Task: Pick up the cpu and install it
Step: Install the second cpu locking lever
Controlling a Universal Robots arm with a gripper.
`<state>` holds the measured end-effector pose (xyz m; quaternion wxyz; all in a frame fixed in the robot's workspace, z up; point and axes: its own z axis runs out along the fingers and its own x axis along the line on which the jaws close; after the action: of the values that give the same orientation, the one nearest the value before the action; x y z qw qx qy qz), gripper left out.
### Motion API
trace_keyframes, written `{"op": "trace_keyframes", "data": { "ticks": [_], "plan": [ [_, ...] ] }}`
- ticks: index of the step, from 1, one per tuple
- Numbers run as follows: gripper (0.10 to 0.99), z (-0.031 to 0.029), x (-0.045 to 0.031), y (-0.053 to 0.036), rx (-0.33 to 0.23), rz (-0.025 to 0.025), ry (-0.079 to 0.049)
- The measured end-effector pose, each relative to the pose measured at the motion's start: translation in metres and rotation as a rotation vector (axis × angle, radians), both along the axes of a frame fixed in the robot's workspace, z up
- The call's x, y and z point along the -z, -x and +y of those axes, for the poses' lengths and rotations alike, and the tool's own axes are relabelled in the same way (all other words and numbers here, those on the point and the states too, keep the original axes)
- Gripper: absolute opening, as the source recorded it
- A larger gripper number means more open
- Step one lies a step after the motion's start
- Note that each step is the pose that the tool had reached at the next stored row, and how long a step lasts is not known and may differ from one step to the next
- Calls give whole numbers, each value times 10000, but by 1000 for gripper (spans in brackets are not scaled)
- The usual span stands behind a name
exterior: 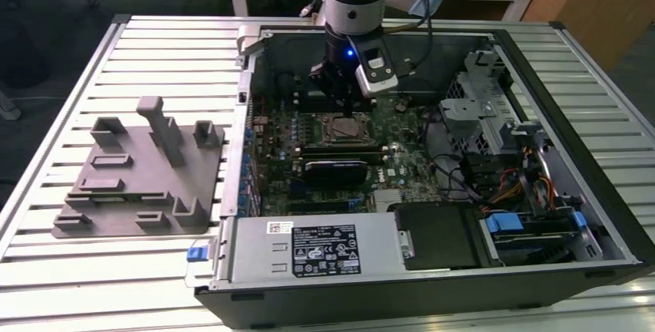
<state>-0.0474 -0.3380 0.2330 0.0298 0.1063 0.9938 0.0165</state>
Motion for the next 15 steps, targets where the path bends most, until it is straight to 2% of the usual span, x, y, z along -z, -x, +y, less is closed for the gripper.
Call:
{"op": "trace_keyframes", "data": {
  "ticks": [5, 15],
  "plan": [
    [106, -1, -15, 0, 0, 3, 5],
    [106, 0, -141, 0, 0, 0, 0]
  ]
}}
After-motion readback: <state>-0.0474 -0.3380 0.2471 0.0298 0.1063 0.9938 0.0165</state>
